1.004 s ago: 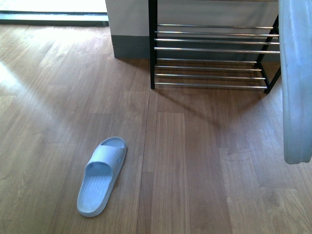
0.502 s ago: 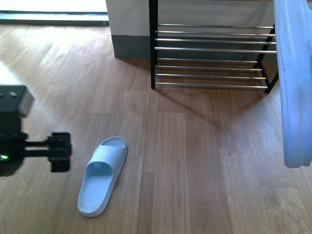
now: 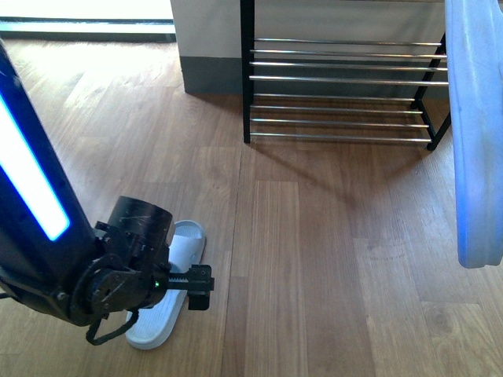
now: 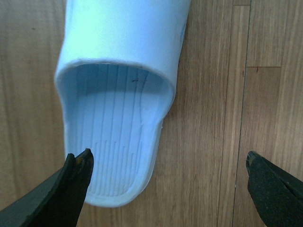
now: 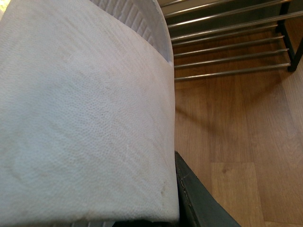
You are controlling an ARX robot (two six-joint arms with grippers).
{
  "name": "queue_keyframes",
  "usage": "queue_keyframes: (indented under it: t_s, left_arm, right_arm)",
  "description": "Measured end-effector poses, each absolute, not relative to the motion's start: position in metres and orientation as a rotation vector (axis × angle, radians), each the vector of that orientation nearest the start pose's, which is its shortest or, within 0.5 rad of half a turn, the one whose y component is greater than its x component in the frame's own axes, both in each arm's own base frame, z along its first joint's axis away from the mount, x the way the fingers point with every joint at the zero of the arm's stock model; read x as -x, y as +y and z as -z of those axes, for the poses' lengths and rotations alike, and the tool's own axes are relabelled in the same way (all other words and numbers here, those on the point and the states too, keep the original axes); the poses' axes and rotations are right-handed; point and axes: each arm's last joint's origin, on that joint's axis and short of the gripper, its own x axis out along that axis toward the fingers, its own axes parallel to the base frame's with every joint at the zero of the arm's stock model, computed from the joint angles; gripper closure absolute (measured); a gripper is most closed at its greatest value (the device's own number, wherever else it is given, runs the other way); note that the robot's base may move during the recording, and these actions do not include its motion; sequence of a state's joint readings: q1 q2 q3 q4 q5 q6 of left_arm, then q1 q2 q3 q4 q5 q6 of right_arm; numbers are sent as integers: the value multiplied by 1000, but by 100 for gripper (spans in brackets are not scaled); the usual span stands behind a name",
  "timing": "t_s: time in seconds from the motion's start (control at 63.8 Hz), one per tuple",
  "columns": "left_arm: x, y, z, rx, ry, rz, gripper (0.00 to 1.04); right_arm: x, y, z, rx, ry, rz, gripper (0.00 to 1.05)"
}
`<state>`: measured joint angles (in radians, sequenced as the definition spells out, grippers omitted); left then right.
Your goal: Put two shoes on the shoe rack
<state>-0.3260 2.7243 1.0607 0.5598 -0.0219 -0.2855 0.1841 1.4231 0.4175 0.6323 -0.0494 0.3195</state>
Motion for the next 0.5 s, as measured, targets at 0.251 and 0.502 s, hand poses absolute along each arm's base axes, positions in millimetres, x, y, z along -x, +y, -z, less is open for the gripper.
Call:
queue_keyframes:
  t_s: [0.251,0.502]
  left_arm:
    - [-346,-115,157,96,1118,111,9]
    - [-367,-116,172,100,1097,104,16]
  right_arm:
    - [-249,48,-155,-289,407,-169,103]
    - [-249,48,-155,-289,407,-169,103]
